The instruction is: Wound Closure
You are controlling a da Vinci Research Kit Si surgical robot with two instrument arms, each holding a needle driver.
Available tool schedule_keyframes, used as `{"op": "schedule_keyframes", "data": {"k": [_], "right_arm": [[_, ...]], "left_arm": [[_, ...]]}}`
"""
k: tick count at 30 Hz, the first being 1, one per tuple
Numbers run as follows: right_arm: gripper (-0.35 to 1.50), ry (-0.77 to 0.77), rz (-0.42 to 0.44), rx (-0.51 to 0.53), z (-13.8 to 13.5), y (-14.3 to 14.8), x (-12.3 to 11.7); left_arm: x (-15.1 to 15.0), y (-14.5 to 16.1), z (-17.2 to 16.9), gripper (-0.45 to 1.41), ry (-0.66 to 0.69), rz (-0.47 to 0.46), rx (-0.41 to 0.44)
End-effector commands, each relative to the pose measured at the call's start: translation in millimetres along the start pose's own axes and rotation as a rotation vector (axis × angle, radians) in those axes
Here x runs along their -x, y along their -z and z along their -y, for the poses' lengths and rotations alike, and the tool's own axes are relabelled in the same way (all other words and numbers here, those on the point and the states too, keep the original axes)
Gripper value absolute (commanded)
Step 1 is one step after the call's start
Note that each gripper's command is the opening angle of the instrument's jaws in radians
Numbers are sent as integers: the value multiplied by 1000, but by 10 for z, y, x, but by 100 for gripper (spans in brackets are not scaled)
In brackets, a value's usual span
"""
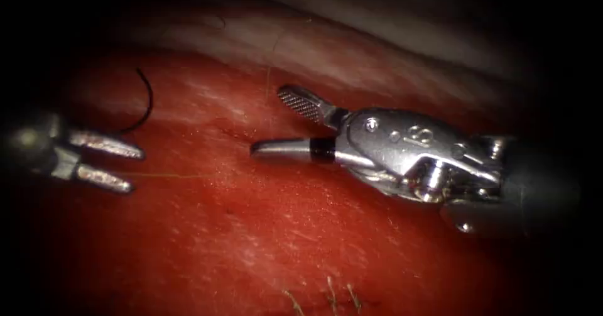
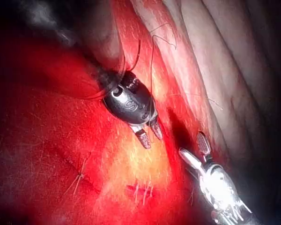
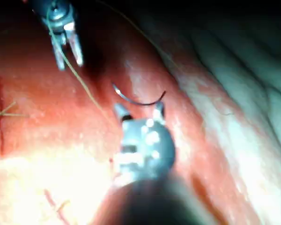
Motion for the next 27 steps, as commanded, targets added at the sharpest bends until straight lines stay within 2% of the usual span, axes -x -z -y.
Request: {"op": "schedule_keyframes", "data": {"k": [1, 2, 3, 10, 22, 23, 25, 27], "right_arm": [[111, 1, -4, -1, 0, -10, -3], [111, 1, -4, -1, 0, -10, -3], [111, 1, -4, -1, 0, -10, -3], [111, 2, -4, -1, 0, -10, -3], [111, 12, 0, -36, 14, -4, 1], [104, 29, 40, -64, 21, -4, 3], [104, 49, 78, -74, 25, -7, 5], [104, 67, 88, -72, 29, -11, 6]], "left_arm": [[5, -8, -1, -8, -1, -7, 3], [5, -9, -1, -29, -2, -16, 2], [5, -9, -1, -35, -5, -24, 0], [5, -17, 10, -35, 28, -75, -8], [20, -24, 50, -35, 70, -165, -200], [24, -27, 56, -35, 73, -163, -220], [26, -34, 56, -35, 72, -159, -233], [26, -43, 57, -35, 70, -160, -229]]}}
